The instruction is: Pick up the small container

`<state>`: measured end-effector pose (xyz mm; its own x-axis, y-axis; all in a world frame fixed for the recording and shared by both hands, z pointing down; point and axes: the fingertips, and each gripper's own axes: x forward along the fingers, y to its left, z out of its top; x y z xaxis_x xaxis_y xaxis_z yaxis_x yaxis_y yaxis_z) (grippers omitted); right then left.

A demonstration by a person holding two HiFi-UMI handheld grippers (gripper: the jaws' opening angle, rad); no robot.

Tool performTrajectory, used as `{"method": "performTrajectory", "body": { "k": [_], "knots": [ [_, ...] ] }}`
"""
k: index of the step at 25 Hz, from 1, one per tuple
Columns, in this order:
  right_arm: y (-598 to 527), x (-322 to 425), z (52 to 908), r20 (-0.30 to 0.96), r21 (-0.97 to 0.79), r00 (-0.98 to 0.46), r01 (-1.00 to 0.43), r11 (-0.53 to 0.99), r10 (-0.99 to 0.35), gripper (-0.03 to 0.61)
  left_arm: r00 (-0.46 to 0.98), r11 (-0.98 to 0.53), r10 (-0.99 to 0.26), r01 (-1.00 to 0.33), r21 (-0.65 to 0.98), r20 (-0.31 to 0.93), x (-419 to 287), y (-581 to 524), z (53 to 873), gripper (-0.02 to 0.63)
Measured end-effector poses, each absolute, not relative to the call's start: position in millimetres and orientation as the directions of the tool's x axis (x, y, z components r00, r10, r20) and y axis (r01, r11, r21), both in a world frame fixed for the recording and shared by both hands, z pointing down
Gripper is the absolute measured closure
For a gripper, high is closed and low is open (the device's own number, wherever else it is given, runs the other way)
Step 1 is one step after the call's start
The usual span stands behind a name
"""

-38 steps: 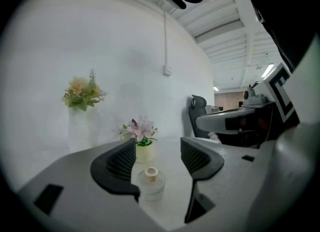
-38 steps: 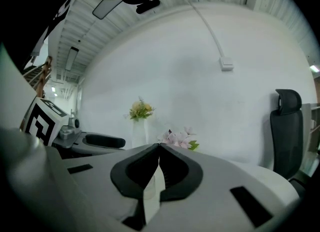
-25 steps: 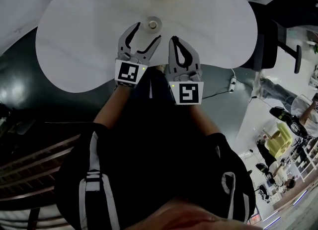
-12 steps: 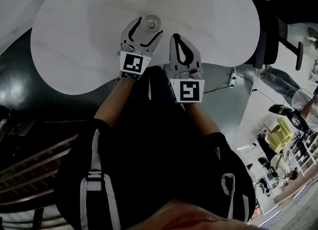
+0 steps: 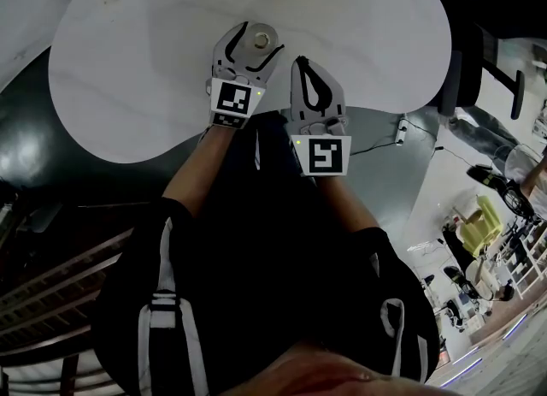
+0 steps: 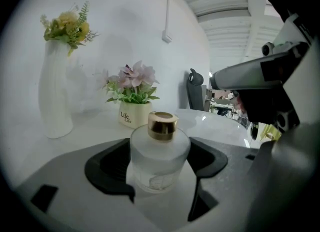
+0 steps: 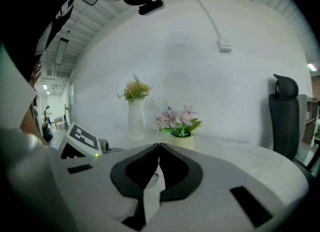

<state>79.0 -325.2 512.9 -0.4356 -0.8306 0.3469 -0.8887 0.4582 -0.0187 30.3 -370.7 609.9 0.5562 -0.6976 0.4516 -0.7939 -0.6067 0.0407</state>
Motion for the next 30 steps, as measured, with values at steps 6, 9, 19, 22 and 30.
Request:
{"method": "performTrajectory", "body": {
  "k": [6, 9, 19, 22, 30],
  "knots": [
    [-323, 81, 513, 0.357, -0.032, -0.423, -0.896, 0.442, -0.833, 0.557, 0.561, -0.613, -0.698, -0.79, 0.034, 0.446, 32, -370, 611, 0.278],
    [-321, 81, 512, 0.358, -0.023, -0.421, -0.896, 0.443, -0.834, 0.557, 0.561, -0.629, -0.69, -0.777, 0.003, 0.457, 32, -371, 609, 0.279],
    [-320, 81, 489, 0.302, 0.013, -0.408, -0.902, 0.432, -0.861, 0.557, 0.582, -0.641, -0.711, -0.767, -0.022, 0.394, 34, -373, 573, 0.281],
    [-321, 83, 475, 0.274, 0.025, -0.402, -0.905, 0.425, -0.874, 0.557, 0.579, -0.646, -0.722, -0.76, -0.069, 0.378, 34, -375, 548, 0.281],
    [-325, 91, 419, 0.14, 0.087, -0.358, -0.924, 0.372, -0.923, 0.557, 0.602, -0.636, -0.744, -0.771, -0.034, 0.289, 32, -363, 482, 0.281]
  ]
}}
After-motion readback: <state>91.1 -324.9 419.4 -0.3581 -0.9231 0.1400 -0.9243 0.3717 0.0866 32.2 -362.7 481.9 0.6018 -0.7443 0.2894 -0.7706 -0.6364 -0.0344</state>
